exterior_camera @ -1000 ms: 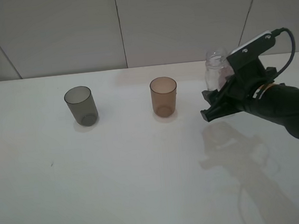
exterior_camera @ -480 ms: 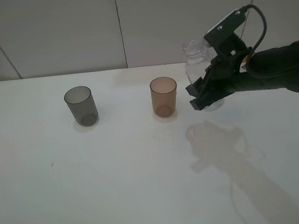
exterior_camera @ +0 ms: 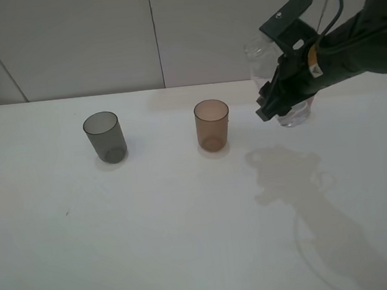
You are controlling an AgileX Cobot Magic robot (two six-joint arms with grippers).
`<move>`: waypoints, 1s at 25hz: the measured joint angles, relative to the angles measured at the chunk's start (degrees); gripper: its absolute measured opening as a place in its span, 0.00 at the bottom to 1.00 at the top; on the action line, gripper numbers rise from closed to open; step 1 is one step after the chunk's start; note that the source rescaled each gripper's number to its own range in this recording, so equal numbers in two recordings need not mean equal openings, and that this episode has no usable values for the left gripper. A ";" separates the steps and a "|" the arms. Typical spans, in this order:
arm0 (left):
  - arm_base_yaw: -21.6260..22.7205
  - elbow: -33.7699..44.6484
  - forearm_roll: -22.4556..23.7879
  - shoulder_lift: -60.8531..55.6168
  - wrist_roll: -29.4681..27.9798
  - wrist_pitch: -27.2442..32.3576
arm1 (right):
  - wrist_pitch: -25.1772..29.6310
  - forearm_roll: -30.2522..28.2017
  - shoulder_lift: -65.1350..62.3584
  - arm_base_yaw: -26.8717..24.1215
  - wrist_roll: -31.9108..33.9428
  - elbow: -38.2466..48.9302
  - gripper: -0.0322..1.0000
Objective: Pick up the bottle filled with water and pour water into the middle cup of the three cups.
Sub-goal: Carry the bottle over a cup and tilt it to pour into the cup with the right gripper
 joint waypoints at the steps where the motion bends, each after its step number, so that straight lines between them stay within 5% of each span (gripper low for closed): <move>1: 0.00 0.00 0.00 0.00 0.00 0.00 | 1.51 -3.15 0.51 0.72 2.19 -0.06 0.04; 8: 0.00 0.00 0.00 0.00 0.00 0.00 | 11.89 -16.49 4.53 6.19 7.85 -2.50 0.04; 25: 0.00 0.00 0.00 0.00 0.00 0.00 | 24.16 -30.87 15.70 11.37 8.04 -10.43 0.04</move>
